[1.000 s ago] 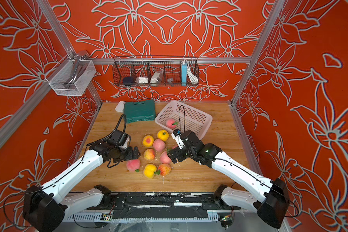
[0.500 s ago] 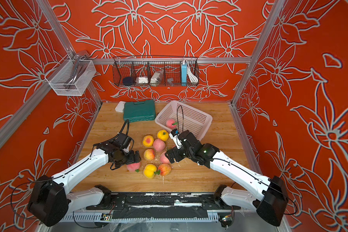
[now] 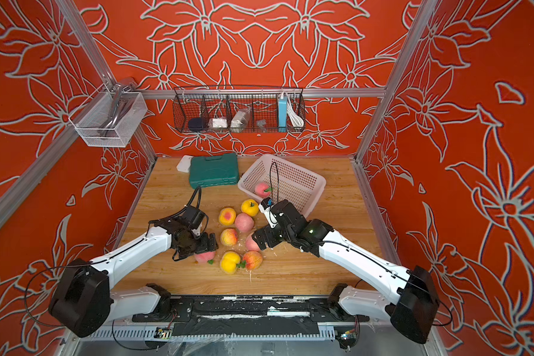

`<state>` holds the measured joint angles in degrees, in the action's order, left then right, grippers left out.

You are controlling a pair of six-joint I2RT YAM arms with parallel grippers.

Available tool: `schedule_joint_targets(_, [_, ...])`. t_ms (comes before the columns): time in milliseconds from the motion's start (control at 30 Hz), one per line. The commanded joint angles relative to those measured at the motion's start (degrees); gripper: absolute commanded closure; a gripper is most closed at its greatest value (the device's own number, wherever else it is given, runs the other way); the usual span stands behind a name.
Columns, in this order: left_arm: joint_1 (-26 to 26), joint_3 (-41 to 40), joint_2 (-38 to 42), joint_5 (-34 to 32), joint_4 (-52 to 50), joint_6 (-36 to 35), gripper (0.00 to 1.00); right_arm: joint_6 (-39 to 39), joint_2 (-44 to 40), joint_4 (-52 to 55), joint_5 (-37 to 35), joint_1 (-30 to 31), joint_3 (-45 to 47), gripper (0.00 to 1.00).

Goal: Put the peaches into the basket
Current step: Pick up the peach from the center of the board.

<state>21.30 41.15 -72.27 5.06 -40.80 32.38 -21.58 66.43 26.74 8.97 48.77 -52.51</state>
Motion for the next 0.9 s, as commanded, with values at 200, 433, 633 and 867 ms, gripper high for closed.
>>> schedule_joint_targets(200, [0.0, -0.7, -1.0, 0.6, 0.9, -0.1, 0.05, 0.1, -2.1, 0.3, -1.9, -0.5, 0.0, 0.01])
schedule_joint_targets(433, [0.1, -1.2, -1.0, 0.4, 1.3, 0.2, 0.17, 0.5, -3.6, 0.8, -2.4, -1.0, 0.5, 0.01])
schedule_joint_targets(633, [0.2, -0.8, -0.5, 0.3, 0.8, 0.2, 0.29, 0.7, -4.1, 1.2, -2.2, -1.6, 0.5, 0.01])
schedule_joint_targets(867, [0.2, 3.3, 0.6, -0.7, -2.7, -1.2, 0.32, 0.6, -4.9, 2.0, -2.6, -2.4, 0.4, 0.01])
